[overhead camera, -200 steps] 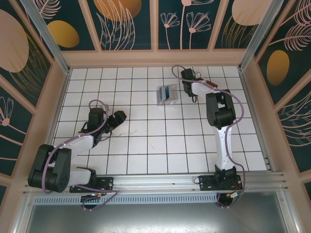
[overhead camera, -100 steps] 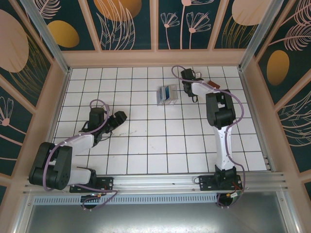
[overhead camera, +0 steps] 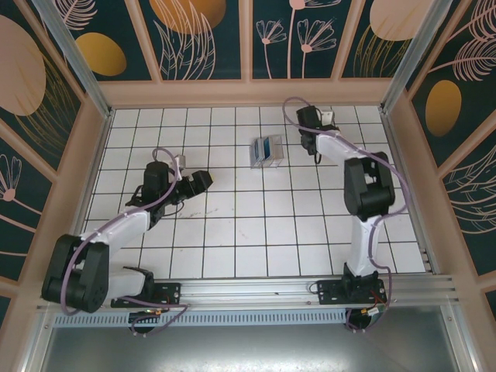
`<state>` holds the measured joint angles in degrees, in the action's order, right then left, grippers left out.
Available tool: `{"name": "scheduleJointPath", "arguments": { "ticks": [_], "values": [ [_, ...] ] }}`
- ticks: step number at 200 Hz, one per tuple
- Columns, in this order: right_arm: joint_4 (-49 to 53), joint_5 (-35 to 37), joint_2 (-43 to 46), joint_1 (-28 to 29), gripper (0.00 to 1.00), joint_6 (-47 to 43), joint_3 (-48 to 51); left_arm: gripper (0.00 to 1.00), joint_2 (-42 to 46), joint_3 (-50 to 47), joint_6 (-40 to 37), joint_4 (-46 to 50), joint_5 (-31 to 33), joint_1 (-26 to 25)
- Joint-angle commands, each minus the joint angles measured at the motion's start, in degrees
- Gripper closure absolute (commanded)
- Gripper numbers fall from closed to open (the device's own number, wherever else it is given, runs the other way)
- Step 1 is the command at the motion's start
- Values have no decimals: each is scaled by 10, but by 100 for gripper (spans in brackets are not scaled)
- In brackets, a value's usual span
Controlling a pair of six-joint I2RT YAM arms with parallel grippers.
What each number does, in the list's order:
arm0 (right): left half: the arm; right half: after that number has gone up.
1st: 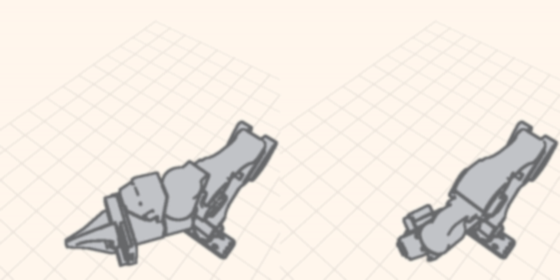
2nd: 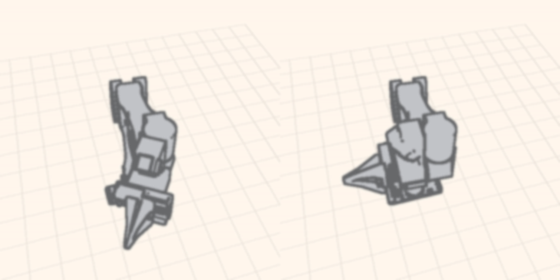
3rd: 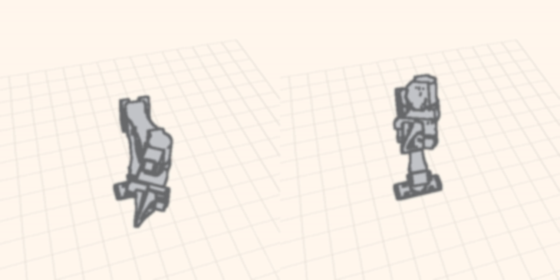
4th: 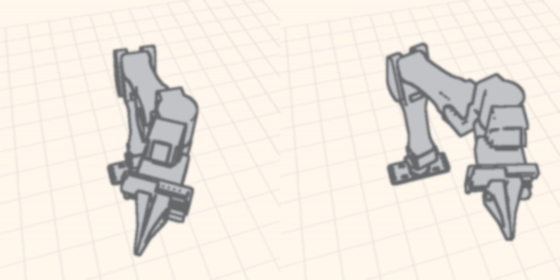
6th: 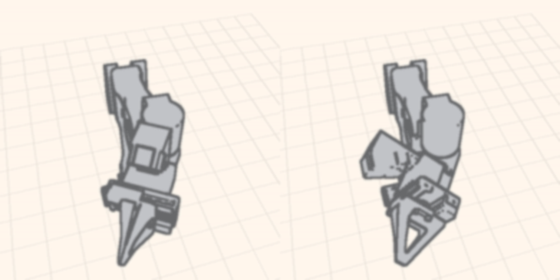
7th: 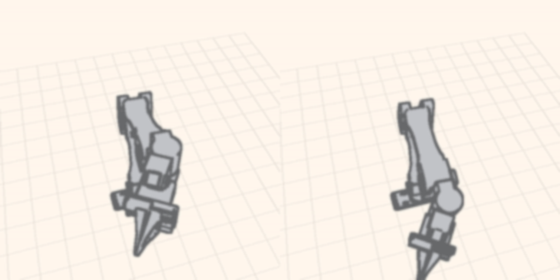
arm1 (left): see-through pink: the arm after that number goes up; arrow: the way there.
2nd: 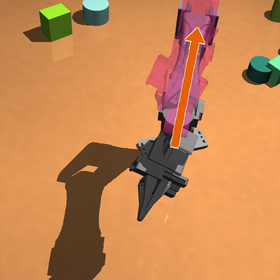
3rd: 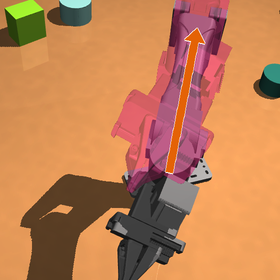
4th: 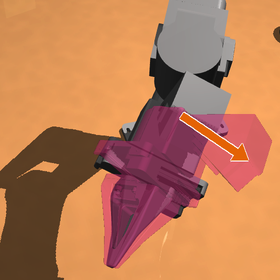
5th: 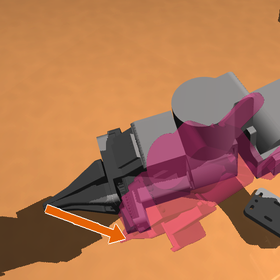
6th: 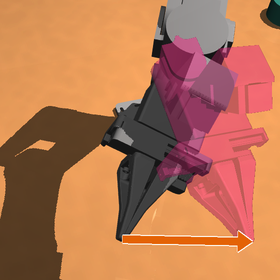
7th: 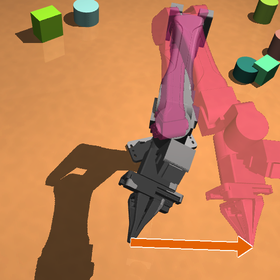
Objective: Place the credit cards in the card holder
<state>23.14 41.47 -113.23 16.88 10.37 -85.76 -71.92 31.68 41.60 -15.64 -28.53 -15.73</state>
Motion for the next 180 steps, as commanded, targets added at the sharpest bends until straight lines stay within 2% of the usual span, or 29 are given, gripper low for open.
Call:
{"name": "scheduleJointPath", "arguments": {
  "ticks": [1, 15, 31, 51, 78, 96, 120, 147, 180],
  "values": [
    [-13, -2, 89, 9, 100, 51, 37, 21, 30, 13, -19, -6, -19, -12],
    [-15, -9, 138, 19, 100, 72, 62, 22, 43, 4, -22, -35, -12, -30],
    [-7, -40, 194, 28, 100, 113, 87, 21, 48, 4, -53, -53, 32, -71],
    [-2, -111, 256, 48, 100, 166, 118, 19, 50, 16, -113, -63, 86, -131],
    [-23, -206, 322, 83, 100, 224, 168, 18, 47, -15, -168, -162, 113, -177],
    [-43, -303, 357, 89, 100, 279, 194, 9, 47, -23, -236, -195, 125, -220],
    [-49, -430, 377, 91, 100, 342, 207, 1, 30, -45, -300, -257, 160, -258],
    [-70, -582, 378, 91, 100, 415, 214, 2, 9, -52, -372, -292, 213, -276],
    [-86, -689, 368, 90, 100, 477, 235, 7, -39, -65, -444, -366, 231, -292]
  ]
}}
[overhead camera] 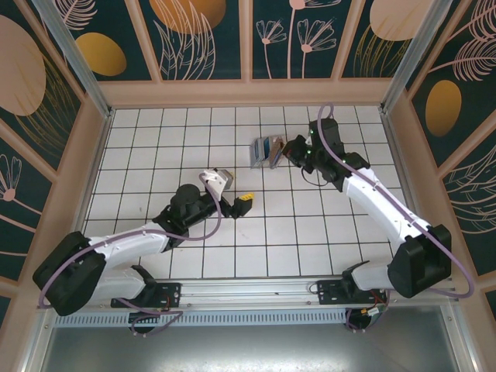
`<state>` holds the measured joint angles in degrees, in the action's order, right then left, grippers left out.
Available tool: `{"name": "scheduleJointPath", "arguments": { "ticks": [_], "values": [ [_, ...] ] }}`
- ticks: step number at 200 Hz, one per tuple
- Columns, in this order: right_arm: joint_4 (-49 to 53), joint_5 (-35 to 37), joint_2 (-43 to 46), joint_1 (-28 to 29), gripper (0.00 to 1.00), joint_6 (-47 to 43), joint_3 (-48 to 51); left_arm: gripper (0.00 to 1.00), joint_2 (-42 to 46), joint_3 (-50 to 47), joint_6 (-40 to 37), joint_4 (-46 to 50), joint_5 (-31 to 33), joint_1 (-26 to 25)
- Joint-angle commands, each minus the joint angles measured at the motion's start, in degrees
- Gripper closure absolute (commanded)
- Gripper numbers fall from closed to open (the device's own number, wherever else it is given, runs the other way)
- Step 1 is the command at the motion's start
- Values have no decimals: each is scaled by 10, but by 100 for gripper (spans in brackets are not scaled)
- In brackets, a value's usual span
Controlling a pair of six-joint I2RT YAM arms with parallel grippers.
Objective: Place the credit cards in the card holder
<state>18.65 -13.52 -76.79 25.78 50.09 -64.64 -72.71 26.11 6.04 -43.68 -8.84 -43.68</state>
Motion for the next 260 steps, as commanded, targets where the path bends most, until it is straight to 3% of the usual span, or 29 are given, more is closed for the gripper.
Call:
{"name": "scheduleJointPath", "arguments": {
  "ticks": [1, 26, 60, 94, 127, 148, 162, 174, 182, 195, 211, 233, 260],
  "values": [
    [-43, -143, 4, 1, 100, 83, 25, 7, -33, -9, -90, -87, 35, -13],
    [-71, -193, 6, 6, 100, 126, 55, 14, -82, -19, -126, -156, 57, -28],
    [-58, -204, 28, 18, 100, 160, 95, 31, -173, 7, -175, -200, 68, -41],
    [-41, -205, 56, 19, 100, 180, 128, 37, -232, 2, -184, -306, 81, -56],
    [-44, -207, 60, 22, 100, 200, 143, 54, -267, 24, -184, -318, 84, -58],
    [-66, -226, 52, 22, 100, 203, 145, 76, -278, 30, -186, -320, 83, -60],
    [-51, -226, 45, 23, 100, 184, 129, 92, -277, 28, -185, -321, 73, -60],
    [-49, -228, 40, 19, 100, 165, 123, 100, -272, 25, -188, -316, 69, -60],
    [-54, -235, 40, 14, 99, 154, 121, 100, -264, 23, -190, -304, 75, -60],
    [-68, -250, 46, -3, 67, 133, 122, 100, -245, 18, -192, -272, 85, -61],
    [-55, -233, 64, -24, 51, 72, 114, 100, -227, 12, -186, -234, 88, -61],
    [-9, -155, 100, -43, 51, -67, 96, 100, -205, 22, -127, -144, 97, -60],
    [-36, -54, 166, -16, 56, -234, 149, 100, -165, 17, -31, -85, 34, -58]
  ]
}}
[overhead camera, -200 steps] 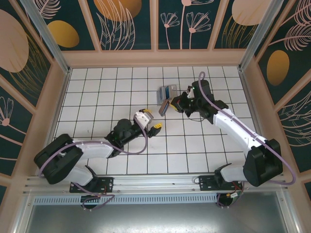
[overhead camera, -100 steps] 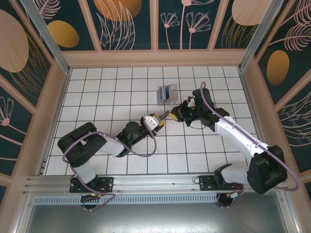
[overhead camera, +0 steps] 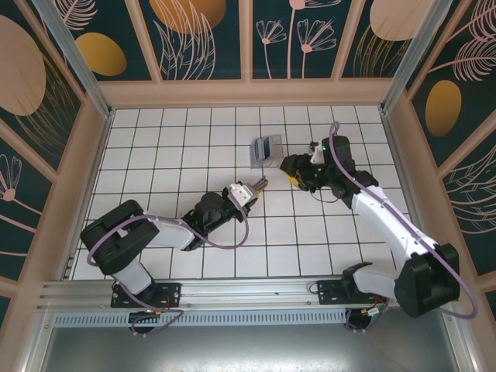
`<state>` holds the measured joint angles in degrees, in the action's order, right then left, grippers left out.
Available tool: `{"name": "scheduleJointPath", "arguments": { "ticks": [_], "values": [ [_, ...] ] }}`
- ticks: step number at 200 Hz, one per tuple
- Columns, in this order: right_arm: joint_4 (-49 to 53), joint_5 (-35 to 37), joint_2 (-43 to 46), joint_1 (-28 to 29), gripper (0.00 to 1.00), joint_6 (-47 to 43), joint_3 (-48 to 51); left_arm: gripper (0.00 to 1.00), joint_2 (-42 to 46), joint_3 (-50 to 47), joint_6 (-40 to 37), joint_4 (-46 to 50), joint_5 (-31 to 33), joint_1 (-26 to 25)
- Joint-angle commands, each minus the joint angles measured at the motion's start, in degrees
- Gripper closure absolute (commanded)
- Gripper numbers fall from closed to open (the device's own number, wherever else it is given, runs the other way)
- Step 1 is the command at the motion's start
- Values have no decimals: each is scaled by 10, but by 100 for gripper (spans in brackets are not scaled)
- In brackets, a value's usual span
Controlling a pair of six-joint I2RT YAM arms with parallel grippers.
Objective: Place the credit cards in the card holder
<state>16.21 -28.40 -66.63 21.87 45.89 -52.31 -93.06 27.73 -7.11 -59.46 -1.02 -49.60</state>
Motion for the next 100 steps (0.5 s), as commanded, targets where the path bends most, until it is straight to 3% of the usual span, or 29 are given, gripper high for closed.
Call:
{"name": "scheduleJointPath", "arguments": {
  "ticks": [1, 18, 42, 60, 79, 100],
  "values": [
    [-14, 98, 67, 25, 56, -195, 29, 100, 40, 1, 104, 75, -48, 2],
    [-44, 110, 96, 51, 63, -254, 76, 99, 68, 31, 161, 161, -113, 9],
    [-76, 116, 95, 84, 64, -283, 119, 97, 76, 108, 246, 313, -189, 22],
    [-76, 120, 75, 114, 67, -312, 125, 100, 71, 135, 295, 340, -277, 43],
    [-65, 128, 54, 143, 70, -342, 118, 100, 64, 161, 351, 376, -316, 71],
    [-71, 143, 50, 146, 63, -340, 126, 100, 68, 164, 342, 377, -349, 84]
  ]
}}
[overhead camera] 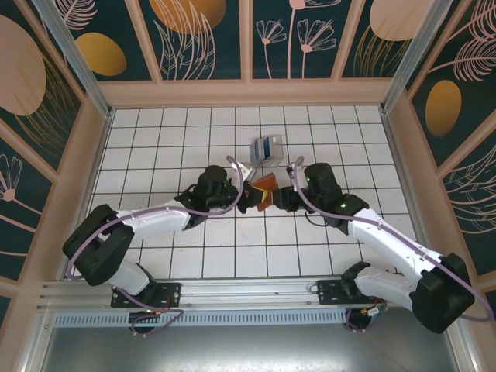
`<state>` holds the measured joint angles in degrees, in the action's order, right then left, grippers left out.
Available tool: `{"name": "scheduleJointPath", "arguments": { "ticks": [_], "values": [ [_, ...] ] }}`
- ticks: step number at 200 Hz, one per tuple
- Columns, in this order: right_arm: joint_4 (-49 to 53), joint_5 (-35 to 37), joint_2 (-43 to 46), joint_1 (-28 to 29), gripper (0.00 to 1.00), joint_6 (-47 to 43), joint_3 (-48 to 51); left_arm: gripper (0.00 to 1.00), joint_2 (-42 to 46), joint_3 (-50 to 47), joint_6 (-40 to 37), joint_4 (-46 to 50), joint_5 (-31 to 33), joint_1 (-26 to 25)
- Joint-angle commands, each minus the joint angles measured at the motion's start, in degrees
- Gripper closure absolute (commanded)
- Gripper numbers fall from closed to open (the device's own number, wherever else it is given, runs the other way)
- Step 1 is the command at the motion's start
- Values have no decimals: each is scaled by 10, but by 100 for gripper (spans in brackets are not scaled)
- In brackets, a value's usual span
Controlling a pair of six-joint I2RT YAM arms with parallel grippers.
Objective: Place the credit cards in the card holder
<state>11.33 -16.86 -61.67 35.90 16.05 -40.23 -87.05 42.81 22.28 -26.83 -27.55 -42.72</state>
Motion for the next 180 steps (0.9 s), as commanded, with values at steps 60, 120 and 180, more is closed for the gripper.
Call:
{"name": "scheduleJointPath", "arguments": {
  "ticks": [60, 120, 180],
  "values": [
    [-76, -205, 0, -72, 58, -100, 57, 100, 31, 15, 37, 43, -208, 36],
    [-145, -362, -23, -96, 57, -89, 75, 100, 74, 8, 36, 30, -235, 65],
    [-153, -436, -46, -108, 91, -78, 61, 96, 62, 7, 44, 11, -277, 67]
  ]
}}
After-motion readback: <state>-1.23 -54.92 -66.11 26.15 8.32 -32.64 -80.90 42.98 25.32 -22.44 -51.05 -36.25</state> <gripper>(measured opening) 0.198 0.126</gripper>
